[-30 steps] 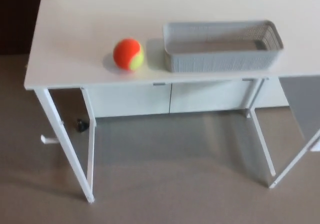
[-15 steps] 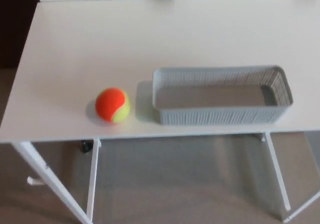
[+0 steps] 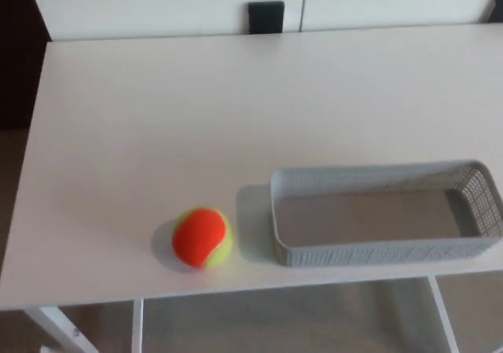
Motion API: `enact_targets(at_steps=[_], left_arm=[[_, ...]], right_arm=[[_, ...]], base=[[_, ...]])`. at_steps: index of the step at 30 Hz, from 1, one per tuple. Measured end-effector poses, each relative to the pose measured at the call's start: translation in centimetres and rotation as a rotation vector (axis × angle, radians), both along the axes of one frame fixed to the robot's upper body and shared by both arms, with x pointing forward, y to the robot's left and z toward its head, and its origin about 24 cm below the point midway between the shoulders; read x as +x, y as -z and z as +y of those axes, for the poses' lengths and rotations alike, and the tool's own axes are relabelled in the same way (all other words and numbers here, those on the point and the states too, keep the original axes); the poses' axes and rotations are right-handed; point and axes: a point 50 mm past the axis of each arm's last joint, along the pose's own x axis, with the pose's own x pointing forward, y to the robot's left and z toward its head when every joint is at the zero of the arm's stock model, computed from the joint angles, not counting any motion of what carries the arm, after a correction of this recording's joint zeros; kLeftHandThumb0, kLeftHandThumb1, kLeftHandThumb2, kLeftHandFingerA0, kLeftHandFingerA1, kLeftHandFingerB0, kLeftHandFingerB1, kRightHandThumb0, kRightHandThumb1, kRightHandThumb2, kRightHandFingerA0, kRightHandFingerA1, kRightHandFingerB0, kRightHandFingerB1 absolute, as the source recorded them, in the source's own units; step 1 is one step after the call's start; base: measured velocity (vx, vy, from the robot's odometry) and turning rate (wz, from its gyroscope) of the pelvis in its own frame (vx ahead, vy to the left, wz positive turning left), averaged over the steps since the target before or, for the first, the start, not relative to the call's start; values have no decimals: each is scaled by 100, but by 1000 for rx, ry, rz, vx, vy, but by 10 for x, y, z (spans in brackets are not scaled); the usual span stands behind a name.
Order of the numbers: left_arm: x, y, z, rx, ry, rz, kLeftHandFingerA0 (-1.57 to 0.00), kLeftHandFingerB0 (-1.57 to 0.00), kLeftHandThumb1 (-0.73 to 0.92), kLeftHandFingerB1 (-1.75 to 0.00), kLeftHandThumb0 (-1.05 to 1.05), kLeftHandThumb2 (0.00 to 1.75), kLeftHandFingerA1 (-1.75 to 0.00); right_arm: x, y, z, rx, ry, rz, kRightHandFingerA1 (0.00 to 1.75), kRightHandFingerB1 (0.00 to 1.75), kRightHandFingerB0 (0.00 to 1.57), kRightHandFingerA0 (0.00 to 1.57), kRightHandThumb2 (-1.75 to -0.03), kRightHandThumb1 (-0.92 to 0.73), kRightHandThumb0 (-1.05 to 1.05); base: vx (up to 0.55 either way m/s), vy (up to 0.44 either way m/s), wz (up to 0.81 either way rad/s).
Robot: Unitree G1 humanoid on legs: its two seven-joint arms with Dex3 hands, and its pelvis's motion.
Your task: The robot walk towards a table in front and uses its left hand to pickup a tennis ball on the left side and put it in a container on the right hand side
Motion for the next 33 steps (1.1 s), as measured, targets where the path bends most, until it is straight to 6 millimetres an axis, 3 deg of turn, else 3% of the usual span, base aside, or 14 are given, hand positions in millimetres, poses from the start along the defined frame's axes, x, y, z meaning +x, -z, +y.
enact_targets(at_steps=[10, 15, 16, 17, 22, 23, 27, 28, 29, 31, 33], left_arm=[[3, 0, 3, -7, 63, 42, -29, -20, 34, -57, -10, 91, -65], [16, -1, -9, -41, 193, 38, -33, -25, 36, -59, -1, 93, -66], [16, -1, -10, -45, 216, 43, -31, -20, 35, -56, 0, 92, -64], [16, -2, -12, -48, 246, 48, -40, -30, 38, -48, -5, 66, -64], [10, -7, -26, -98, 408, 57, -40, -30, 38, -48, -5, 66, -64], [8, -6, -28, -106, 422, 64, -47, -39, 38, -46, -23, 51, -57], [0, -18, -44, -129, 625, 69, -52, -42, 30, -48, -32, 49, -60], [-5, -20, -51, -145, 670, 72, -54, -41, 23, -53, -52, 63, -63], [-10, -22, -57, -161, 712, 75, -54, -41, 23, -53, -52, 63, -63], [-19, -27, -68, -187, 788, 75, -53, -40, 26, -51, -72, 71, -61], [-23, -36, -76, -196, 856, 48, -53, -39, 26, -50, -72, 71, -61]], right_arm=[[7, 0, 2, 5, -8, -26, 41, 35, 33, 43, -56, -56, -16], [18, -8, -3, -21, -22, -61, 41, 36, 32, 41, -57, -59, -12], [18, -8, -3, -19, -22, -59, 58, 52, 20, 32, -88, -40, -10], [18, -8, -3, -19, -23, -60, 42, 36, 33, 42, -56, -57, -13], [17, -8, -2, -16, -21, -54, 42, 36, 33, 42, -56, -57, -13], [16, -7, -2, -13, -20, -52, 42, 36, 34, 41, -56, -57, -15], [14, -4, 2, 3, -14, -45, 42, 36, 34, 42, -56, -56, -13], [14, -4, 2, 4, -14, -45, 41, 36, 34, 41, -56, -57, -14], [15, -4, 3, 5, -15, -46, 41, 36, 34, 41, -56, -57, -14], [16, -4, 3, 4, -15, -48, 42, 37, 34, 41, -56, -57, -13], [17, -4, 3, 4, -16, -50, 42, 36, 34, 41, -56, -57, -13]], base=[[58, -84, -3], [23, -49, -5], [63, 26, -7], [61, 79, -14], [54, 145, -8], [62, 343, -27], [48, 237, 1], [85, 104, -3], [0, 0, 0], [82, 7, 7], [25, -32, 5]])
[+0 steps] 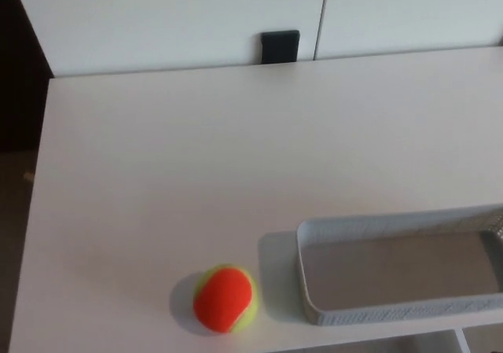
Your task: The robot walk towards a table in front and uses its left hand to pickup a tennis ball on the left side and put it in a container on the right hand side
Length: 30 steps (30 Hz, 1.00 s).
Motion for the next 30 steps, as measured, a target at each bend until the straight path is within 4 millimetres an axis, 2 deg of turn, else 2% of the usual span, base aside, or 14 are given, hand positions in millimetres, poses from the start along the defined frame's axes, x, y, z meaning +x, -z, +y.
enact_targets(at_steps=[3, 4, 8, 14, 20, 21, 22, 23, 24, 26, 27, 28, 29, 30], left_arm=[[-7, -16, -10, -38, 89, -33, -51, -36, 27, -49, -75, 72, -61], [-10, -25, -13, -56, 124, -49, -53, -38, 36, -46, -60, 52, -60], [-18, -46, -21, -114, 191, -70, -49, -35, 26, -53, -61, 69, -63], [-21, -86, -27, -216, 299, -127, -50, -35, 27, -56, -59, 71, -64], [-20, -121, -31, -295, 358, -214, -71, -54, 20, -52, -76, 70, -60], [-20, -124, -30, -293, 354, -222, -69, -53, 20, -52, -75, 70, -60], [-21, -132, -28, -285, 344, -240, -67, -51, 38, -51, -74, 53, -63], [-21, -134, -27, -287, 342, -251, -67, -51, 38, -51, -74, 53, -63], [-19, -139, -26, -286, 334, -273, -52, -28, 57, -57, -82, 58, -76], [-17, -146, -25, -289, 327, -309, -37, -16, 63, -61, -84, 59, -86], [-16, -149, -25, -290, 320, -330, -25, -16, 64, -66, -91, 59, -87], [-14, -152, -24, -291, 311, -354, -25, -16, 64, -66, -91, 59, -87], [-12, -155, -24, -292, 303, -376, -29, -18, 46, -63, -92, 94, -76], [-10, -159, -26, -303, 301, -408, -39, -25, 56, -54, -87, 58, -73]], right_arm=[[3, -1, 0, 0, 0, -7, 43, 36, 33, 41, -56, -57, -13], [3, -1, 0, 0, 1, -8, 42, 36, 32, 40, -56, -57, -12], [3, 0, -1, 2, 3, -5, 43, 37, 33, 39, -58, -57, -15], [6, 1, -2, 5, 8, -2, 43, 37, 34, 40, -56, -56, -13], [6, 2, -1, 8, 9, 3, 42, 37, 35, 42, -56, -57, -13], [7, 2, -1, 8, 8, 2, 43, 37, 35, 42, -56, -57, -13], [7, 2, -1, 7, 8, 2, 57, 52, 22, 31, -86, -39, -10], [6, 2, -1, 7, 8, 3, 57, 52, 22, 31, -86, -39, -10], [7, 2, -1, 7, 7, 1, 43, 37, 33, 40, -57, -58, -13], [8, 2, -1, 7, 6, -2, 42, 36, 34, 41, -57, -59, -13], [8, 2, -1, 7, 6, -3, 57, 51, 21, 32, -86, -41, -9], [9, 2, -1, 7, 5, -3, 57, 51, 21, 32, -86, -41, -9], [9, 1, -1, 7, 5, -4, 56, 51, 21, 31, -86, -41, -9], [9, 1, -1, 6, 4, -5, 56, 51, 21, 32, -86, -41, -9]], base=[[28, -86, 4], [20, -90, 3], [14, -84, 4], [0, 0, 0], [0, 0, 0], [0, 0, 0], [0, 0, 0], [0, 0, 0], [0, 0, 0], [0, 0, 0], [0, 0, 0], [0, 0, 0], [0, 0, 0], [0, 0, 0]])
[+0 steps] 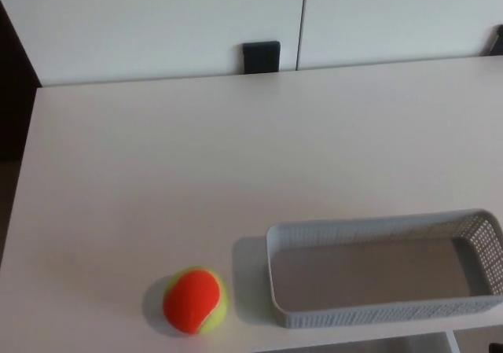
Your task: The robot walk towards a table in front and uses its left hand to pickup a tennis ball on the left side and put it in a container on the right hand side
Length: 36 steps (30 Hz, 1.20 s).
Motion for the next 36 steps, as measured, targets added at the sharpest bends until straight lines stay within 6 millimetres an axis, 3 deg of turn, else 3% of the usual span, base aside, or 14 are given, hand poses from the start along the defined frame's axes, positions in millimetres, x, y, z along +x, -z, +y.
enact_targets(at_steps=[2, 3, 4, 5, 6, 8, 9, 17, 18, 20, 21, 32, 33, 36], left_arm=[[5, -10, -4, -37, 2, -70, -39, -25, 56, -54, -87, 58, -73], [8, -14, -5, -46, 3, -99, -38, -23, 41, -56, -91, 76, -72], [12, -23, -7, -63, 7, -157, -24, -19, 46, -62, -88, 54, -91], [16, -29, -9, -76, 11, -201, -24, -19, 46, -62, -88, 54, -91], [20, -38, -11, -92, 16, -261, -20, -9, 33, -55, -73, 81, -69], [28, -51, -14, -113, 18, -364, -18, -11, 33, -56, -71, 80, -69], [31, -57, -16, -126, 22, -414, -16, -10, 33, -54, -67, 78, -64], [49, -83, -24, -207, 17, -669, -22, -12, 36, -53, -64, 78, -62], [52, -86, -24, -220, 2, -702, -31, -19, 48, -50, -66, 55, -60], [55, -88, -26, -236, 2, -732, -30, -20, 48, -51, -67, 55, -59], [57, -88, -26, -247, 3, -744, -27, -19, 38, -55, -70, 78, -60], [90, -77, -24, -251, -120, -801, -16, -18, 31, -54, -66, 70, -59], [93, -75, -23, -244, -133, -800, -10, -11, 14, -56, -35, 82, -57], [104, -66, -22, -221, -174, -784, -10, -11, 14, -56, -35, 82, -57]], right_arm=[[1, 0, 0, 0, -2, -3, 56, 51, 21, 32, -86, -41, -9], [1, 0, 0, 0, -2, -2, 42, 37, 32, 41, -58, -58, -14], [2, 0, 0, 0, -2, -2, 57, 51, 21, 33, -86, -40, -9], [2, 0, 0, 0, -3, -3, 57, 51, 21, 33, -86, -40, -9], [3, -1, 1, 0, -3, -3, 57, 51, 20, 34, -86, -41, -9], [4, -1, 1, 0, -6, -4, 58, 51, 21, 35, -86, -40, -9], [4, -1, 1, 0, -8, -4, 42, 36, 32, 44, -56, -58, -13], [4, 1, 3, 1, -19, 7, 42, 37, 34, 43, -56, -58, -13], [4, 1, 4, 1, -21, 8, 42, 36, 35, 43, -56, -58, -14], [3, 2, 3, 0, -22, 14, 44, 40, 36, 43, -61, -54, -22], [2, 2, 3, 1, -21, 18, 42, 37, 36, 46, -56, -58, -16], [1, 5, 4, 3, -23, 33, 42, 36, 33, 43, -57, -58, -13], [1, 5, 4, 3, -24, 33, 42, 36, 33, 43, -57, -58, -13], [1, 5, 4, 3, -24, 33, 42, 36, 33, 43, -57, -58, -13]], base=[[0, 0, 0], [0, 0, 0], [0, 0, 0], [0, 0, 0], [0, 0, 0], [0, 0, 0], [0, 0, 0], [0, 0, 0], [0, 0, 0], [0, 0, 0], [0, 0, 0], [0, 0, 0], [0, 0, 0], [0, 0, 0]])
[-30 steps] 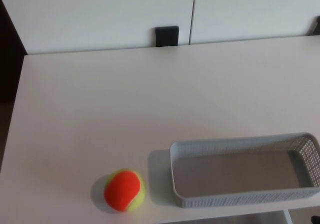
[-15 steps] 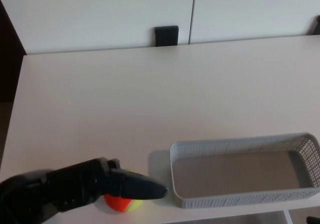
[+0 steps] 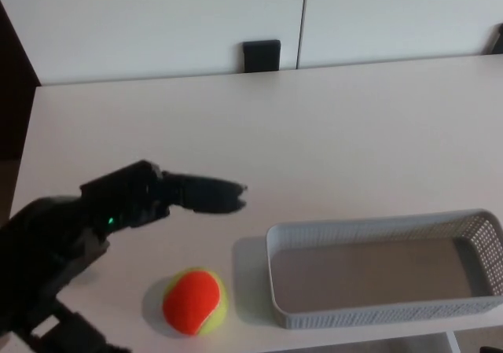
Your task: The robot walk towards a table in front and uses its left hand to pickup a tennis ball on the left side and put it in a container on the right hand side
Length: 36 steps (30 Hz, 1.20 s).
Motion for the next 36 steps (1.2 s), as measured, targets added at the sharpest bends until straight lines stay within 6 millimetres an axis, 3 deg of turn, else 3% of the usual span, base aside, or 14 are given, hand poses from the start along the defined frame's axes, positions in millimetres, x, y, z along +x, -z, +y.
enact_targets(at_steps=[2, 3, 7, 8, 9, 10, 20, 21, 25, 27, 32, 33, 34, 36], left_arm=[[7, 6, 1, 3, -29, 16, -9, -9, 13, -56, -36, 81, -57], [11, 11, 1, 10, -46, 29, -12, -14, 29, -53, -65, 70, -59], [23, 22, 1, 37, -88, 63, -13, -14, 29, -53, -64, 69, -59], [27, 26, 1, 47, -102, 76, -16, -18, 28, -48, -64, 70, -55], [29, 29, 1, 54, -112, 85, -16, -18, 28, -48, -64, 70, -55], [33, 33, 1, 63, -123, 97, -14, -17, 28, -48, -65, 69, -54], [55, 68, -1, 168, -221, 203, -8, -10, 26, -44, -65, 67, -51], [56, 71, -1, 178, -227, 210, 0, -1, 25, -36, -65, 63, -35], [60, 86, -4, 238, -254, 248, -3, -3, 22, -33, -59, 64, -31], [60, 91, -5, 263, -261, 259, 0, 0, 24, -30, -49, 49, -33], [59, 107, -9, 371, -267, 286, 0, 0, 19, -37, -56, 52, -35], [58, 111, -10, 393, -267, 292, -4, -4, 13, -35, -53, 60, -23], [58, 113, -10, 408, -267, 296, -6, -5, 15, -34, -57, 60, -21], [57, 118, -11, 443, -266, 302, -6, -6, 15, -32, -57, 59, -21]], right_arm=[[0, 0, 0, 0, 0, 0, 43, 37, 34, 45, -56, -58, -13], [0, 0, 0, 0, 0, 0, 42, 36, 33, 45, -56, -58, -13], [1, 0, 0, 0, -1, -2, 42, 36, 34, 46, -56, -58, -13], [1, 0, 0, 0, -2, -3, 58, 51, 21, 34, -86, -40, -9], [2, 0, 0, 0, -3, -4, 58, 51, 21, 34, -86, -40, -9], [2, -1, 1, 1, -3, -5, 43, 38, 34, 43, -59, -57, -16], [6, -2, 1, 2, -6, -15, 44, 38, 34, 44, -58, -58, -15], [6, -2, 1, 2, -6, -15, 44, 38, 34, 44, -59, -57, -15], [7, -2, 1, 2, -6, -14, 44, 38, 34, 44, -58, -57, -15], [7, -2, 1, 3, -6, -14, 42, 36, 35, 43, -56, -58, -12], [8, -2, 1, 4, -6, -11, 42, 36, 34, 42, -56, -58, -12], [8, -2, 1, 4, -6, -11, 41, 36, 33, 40, -56, -57, -13], [8, -2, 1, 4, -6, -10, 56, 51, 21, 30, -84, -39, -11], [8, -2, 1, 5, -6, -7, 57, 51, 21, 32, -84, -38, -10]], base=[[0, 0, 0], [0, 0, 0], [0, 0, 0], [0, 0, 0], [0, 0, 0], [0, 0, 0], [0, 0, 0], [0, 0, 0], [0, 0, 0], [0, 0, 0], [0, 0, 0], [0, 0, 0], [0, 0, 0], [0, 0, 0]])
